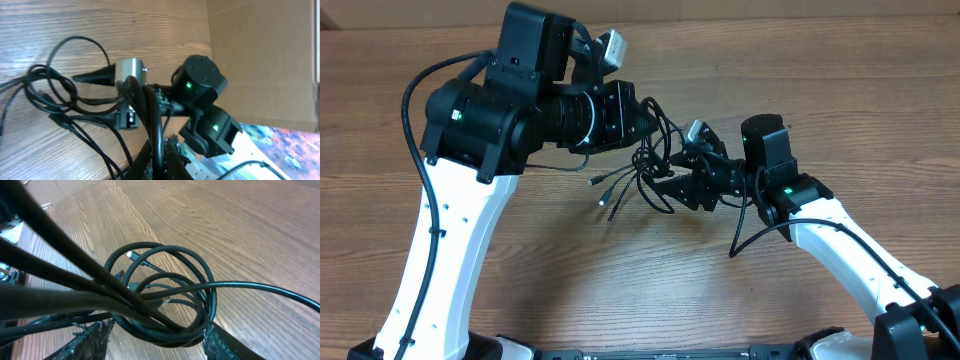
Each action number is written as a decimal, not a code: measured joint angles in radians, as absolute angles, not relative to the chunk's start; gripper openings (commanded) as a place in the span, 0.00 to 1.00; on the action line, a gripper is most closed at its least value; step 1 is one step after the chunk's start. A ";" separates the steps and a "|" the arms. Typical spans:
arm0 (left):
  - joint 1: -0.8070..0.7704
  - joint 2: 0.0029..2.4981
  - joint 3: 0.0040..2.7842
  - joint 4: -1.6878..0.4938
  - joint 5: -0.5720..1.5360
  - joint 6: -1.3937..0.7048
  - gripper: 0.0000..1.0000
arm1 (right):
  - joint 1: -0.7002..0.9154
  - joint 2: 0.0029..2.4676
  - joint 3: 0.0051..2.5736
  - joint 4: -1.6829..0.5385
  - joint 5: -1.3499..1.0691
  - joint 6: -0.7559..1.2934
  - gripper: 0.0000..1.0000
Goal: Untangle cables
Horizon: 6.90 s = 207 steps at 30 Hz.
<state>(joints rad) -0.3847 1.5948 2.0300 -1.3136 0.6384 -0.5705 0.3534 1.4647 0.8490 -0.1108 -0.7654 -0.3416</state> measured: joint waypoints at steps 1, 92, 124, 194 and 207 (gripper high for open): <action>-0.387 1.595 2.030 -1.314 0.651 -0.569 0.04 | 0.353 1.465 0.849 -0.105 -0.765 -0.342 0.61; -0.481 1.605 2.030 -1.366 -0.225 -0.117 0.47 | 0.300 1.449 0.867 -0.527 -0.558 -0.181 0.04; -0.462 1.603 2.030 -1.483 0.045 -0.018 0.76 | 0.281 1.453 0.848 0.636 -1.116 0.941 0.04; -0.456 1.711 2.030 -1.430 0.575 0.558 0.67 | 0.196 1.454 0.848 0.926 -1.197 1.649 0.04; -0.452 1.711 2.030 -1.413 0.584 0.570 0.04 | 0.196 1.454 0.848 0.926 -1.197 1.649 0.04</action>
<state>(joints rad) -0.4519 1.7115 2.0296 -1.4128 0.5842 0.5697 0.1959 1.4544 0.8482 0.9257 -1.1973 1.6493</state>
